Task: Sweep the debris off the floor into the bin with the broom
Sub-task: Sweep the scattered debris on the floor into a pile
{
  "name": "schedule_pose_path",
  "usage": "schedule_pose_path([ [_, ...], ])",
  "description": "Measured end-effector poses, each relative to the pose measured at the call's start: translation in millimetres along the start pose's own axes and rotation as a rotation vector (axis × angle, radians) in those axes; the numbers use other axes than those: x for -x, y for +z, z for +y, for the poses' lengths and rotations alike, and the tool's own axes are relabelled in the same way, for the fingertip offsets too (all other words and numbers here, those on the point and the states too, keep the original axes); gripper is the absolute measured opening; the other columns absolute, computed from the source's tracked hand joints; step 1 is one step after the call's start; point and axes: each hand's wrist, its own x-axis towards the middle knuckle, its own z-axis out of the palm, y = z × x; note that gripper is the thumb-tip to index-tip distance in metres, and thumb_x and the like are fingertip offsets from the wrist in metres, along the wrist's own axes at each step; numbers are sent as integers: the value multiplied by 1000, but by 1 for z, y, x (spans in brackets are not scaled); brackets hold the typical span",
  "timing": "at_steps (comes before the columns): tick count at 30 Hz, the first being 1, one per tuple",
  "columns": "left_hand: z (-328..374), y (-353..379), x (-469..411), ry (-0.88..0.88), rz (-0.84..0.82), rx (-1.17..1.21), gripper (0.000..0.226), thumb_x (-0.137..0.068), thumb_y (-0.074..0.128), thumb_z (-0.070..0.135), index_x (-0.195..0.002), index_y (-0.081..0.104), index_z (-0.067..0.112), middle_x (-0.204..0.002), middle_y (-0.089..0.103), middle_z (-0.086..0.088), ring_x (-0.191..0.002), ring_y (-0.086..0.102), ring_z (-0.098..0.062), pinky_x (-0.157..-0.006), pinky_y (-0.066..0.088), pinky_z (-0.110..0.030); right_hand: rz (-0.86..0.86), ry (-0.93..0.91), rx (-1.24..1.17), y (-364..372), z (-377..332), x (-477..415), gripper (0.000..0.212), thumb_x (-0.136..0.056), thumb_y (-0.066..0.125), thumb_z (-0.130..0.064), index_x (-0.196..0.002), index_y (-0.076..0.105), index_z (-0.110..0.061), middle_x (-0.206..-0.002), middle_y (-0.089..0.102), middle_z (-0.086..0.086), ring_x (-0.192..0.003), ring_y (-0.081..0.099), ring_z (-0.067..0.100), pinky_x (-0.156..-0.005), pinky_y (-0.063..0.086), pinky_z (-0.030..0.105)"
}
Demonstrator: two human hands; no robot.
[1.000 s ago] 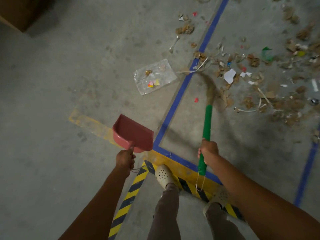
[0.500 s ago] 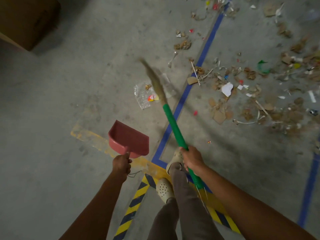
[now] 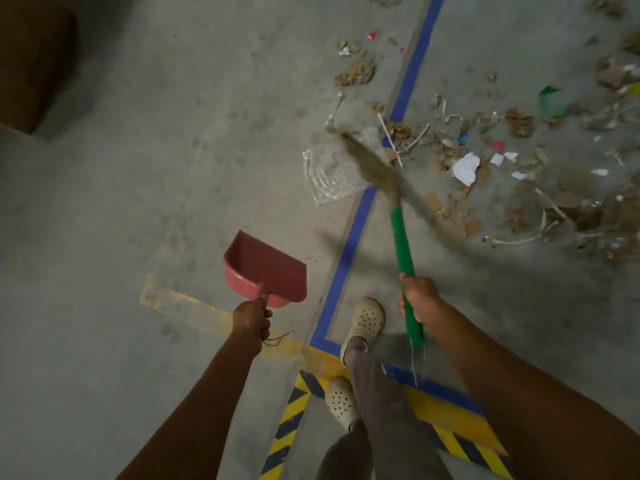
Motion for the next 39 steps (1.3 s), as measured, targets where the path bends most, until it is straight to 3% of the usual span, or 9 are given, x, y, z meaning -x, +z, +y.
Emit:
schedule_pose_path([
  [10, 72, 70, 6, 81, -144, -104, 34, -95, 64, 38, -98, 58, 4, -67, 45, -6, -38, 28, -8, -35, 23, -18, 415, -74, -325, -90, -23, 9, 41, -99, 49, -47, -90, 55, -7, -75, 62, 19, -54, 58, 29, -54, 54, 41],
  [14, 85, 70, 11, 117, -151, -130, 42, -91, 68, 45, -98, 60, 4, -67, 47, -5, -40, 30, -9, -37, 24, -19, 312, -154, -297, -80, -14, 44, 32, -102, 49, -40, -89, 52, -10, -68, 57, 12, -48, 53, 24, -44, 45, 30],
  [18, 93, 57, 13, 131, -138, -123, 45, -91, 68, 47, -92, 58, 3, -68, 48, -6, -43, 32, -10, -38, 26, -20, 129, -255, -39, -41, -9, 71, 28, -100, 48, -42, -88, 53, -17, -75, 62, 11, -62, 61, 28, -59, 55, 42],
  [22, 97, 33, 4, 168, -38, -151, 46, -90, 69, 45, -75, 58, 3, -68, 52, -13, -39, 36, -14, -41, 31, -25, -65, -278, 228, 5, -22, 91, 31, -98, 51, -41, -92, 58, -11, -78, 63, 8, -73, 63, 30, -63, 48, 35],
  [26, 104, 4, -17, 131, 23, -186, 52, -88, 68, 52, -85, 60, 1, -70, 55, -12, -47, 40, -17, -43, 34, -26, -224, -201, 319, 47, -42, 88, 40, -93, 54, -46, -84, 60, -8, -59, 60, 9, -52, 59, 28, -61, 54, 40],
  [30, 120, -15, -45, 116, -1, -208, 51, -92, 65, 48, -93, 61, -2, -72, 55, -12, -48, 40, -16, -43, 34, -26, -206, -56, 186, 64, -73, 77, 35, -101, 53, -26, -80, 56, 1, -45, 52, 8, -34, 49, 19, -44, 43, 27],
  [33, 137, -21, -66, 128, -36, -235, 51, -91, 66, 49, -92, 60, -1, -74, 55, -12, -48, 39, -15, -39, 33, -25, -20, 23, 25, 60, -89, 61, 33, -102, 52, -23, -81, 55, 2, -54, 53, 11, -43, 50, 21, -35, 39, 21],
  [36, 159, -23, -79, 155, -82, -296, 51, -90, 67, 50, -91, 60, 0, -76, 57, -12, -48, 40, -15, -39, 34, -26, 96, 55, -242, 48, -105, 53, 31, -102, 52, -25, -96, 58, 5, -58, 54, 13, -45, 49, 23, -42, 41, 28],
  [39, 177, -22, -86, 166, -121, -318, 49, -89, 68, 50, -86, 59, 1, -76, 57, -13, -48, 41, -16, -41, 33, -26, 192, 67, -464, 36, -116, 61, 28, -101, 53, -28, -88, 55, -3, -61, 53, 12, -47, 48, 22, -47, 42, 30],
])
